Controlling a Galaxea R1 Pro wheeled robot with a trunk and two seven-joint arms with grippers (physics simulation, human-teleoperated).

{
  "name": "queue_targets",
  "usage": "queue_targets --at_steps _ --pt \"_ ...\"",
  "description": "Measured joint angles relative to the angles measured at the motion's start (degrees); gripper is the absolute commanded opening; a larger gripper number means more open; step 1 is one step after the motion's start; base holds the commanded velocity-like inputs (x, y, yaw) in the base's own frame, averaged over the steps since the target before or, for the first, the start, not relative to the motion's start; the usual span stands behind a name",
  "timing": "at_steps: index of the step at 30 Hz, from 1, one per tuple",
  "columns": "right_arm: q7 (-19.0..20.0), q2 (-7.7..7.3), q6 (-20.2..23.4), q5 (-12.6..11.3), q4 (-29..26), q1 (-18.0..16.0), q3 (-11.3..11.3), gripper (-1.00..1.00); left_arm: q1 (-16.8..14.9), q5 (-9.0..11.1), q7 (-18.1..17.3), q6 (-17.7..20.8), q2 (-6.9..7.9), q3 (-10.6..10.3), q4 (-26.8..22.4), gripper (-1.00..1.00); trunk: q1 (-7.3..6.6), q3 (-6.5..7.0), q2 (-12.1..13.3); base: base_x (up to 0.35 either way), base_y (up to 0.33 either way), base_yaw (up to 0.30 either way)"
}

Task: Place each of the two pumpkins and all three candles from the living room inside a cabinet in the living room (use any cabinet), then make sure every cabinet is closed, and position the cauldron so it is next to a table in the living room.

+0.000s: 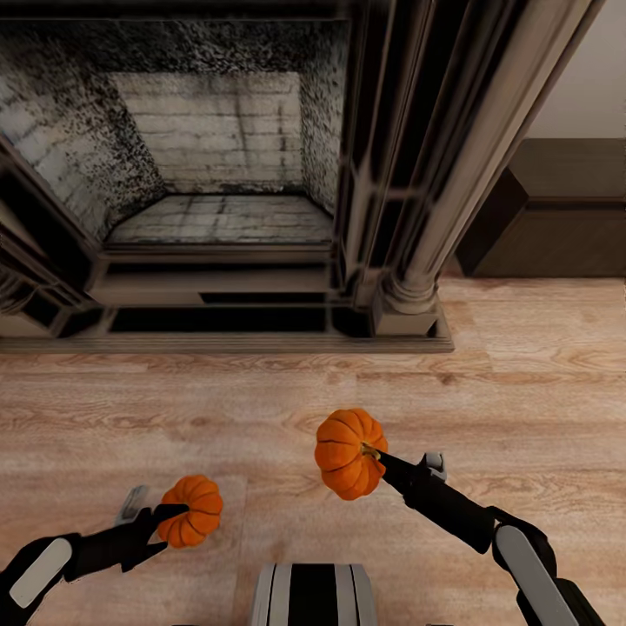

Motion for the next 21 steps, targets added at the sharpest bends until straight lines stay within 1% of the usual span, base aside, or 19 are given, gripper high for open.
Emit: queue_targets --at_steps 1,2,4,7,8,9,10,11,12,13,18,21 --pt "0.0 0.0 -0.2 0.2 0.7 0.0 -0.3 -1.0 0.0 -0.1 -0.1 1.2 0.35 0.0 -0.3 -1.0 -0.03 0.22 0.0 0.0 0.0 0.0" --pt "0.1 0.05 -0.2 -0.1 1.1 0.0 -0.7 -1.0 0.0 0.1 -0.2 2.2 0.69 0.1 -0.7 -1.0 -0.05 0.44 0.0 0.0 0.0 0.0" --pt "0.0 0.24 -0.5 -0.1 1.6 0.0 -1.6 -1.0 0.0 0.5 -1.4 3.8 1.12 0.1 -1.2 -1.0 -0.1 0.89 0.1 0.0 0.0 0.0" --pt "0.0 0.17 -0.5 -0.2 1.8 0.0 -1.9 -1.0 0.0 0.6 -4.5 5.2 1.55 0.0 -1.4 -1.0 -0.18 1.55 0.1 -0.036 0.0 0.0" --pt "-0.8 0.2 -0.5 -0.2 1.9 0.0 -2.0 -1.0 0.0 0.6 -6.2 6.5 1.83 -0.1 -1.5 -1.0 -0.21 1.77 0.1 -0.199 0.0 0.0" --pt "-2.3 0.33 -0.4 0.1 1.7 0.0 -1.8 -1.0 0.0 1.0 -6.5 7.1 1.89 0.0 -1.5 -1.0 -0.23 2.0 0.1 -0.241 0.0 0.0" --pt "-4.5 0.43 -0.4 0.3 1.7 0.0 -1.7 -1.0 0.0 0.5 -6.5 7.4 1.92 -0.1 -1.5 -1.0 -0.26 2.22 0.1 -0.271 0.0 0.0" --pt "-7.5 0.52 -0.3 0.4 1.5 0.0 -1.6 -1.0 0.0 0.1 -6.6 7.6 1.99 -0.1 -1.5 -1.0 -0.28 2.44 0.1 -0.215 0.0 0.0" --pt "-9.5 0.58 -0.3 0.6 1.4 0.0 -1.6 -1.0 0.0 0.1 -6.6 7.7 2.03 -0.1 -1.5 -1.0 -0.31 2.66 0.2 -0.11 0.0 0.0" --pt "-12.1 0.68 0.0 0.2 1.2 0.0 -1.5 -1.0 0.0 0.2 -6.7 7.9 2.16 -0.1 -1.5 -1.0 -0.33 2.88 0.2 -0.07 0.0 0.0" --pt "-21.0 0.73 0.3 0.2 1.0 -0.1 -1.6 -1.0 0.0 0.4 -6.7 8.1 2.33 0.0 -1.5 -1.0 -0.46 3.99 0.2 -0.022 0.0 0.0" --pt "-25.3 0.68 1.1 -0.2 -0.4 0.0 -1.5 -1.0 0.0 0.4 -6.7 8.2 2.35 0.0 -1.5 -1.0 -0.54 4.65 0.3 -0.003 0.0 0.0"
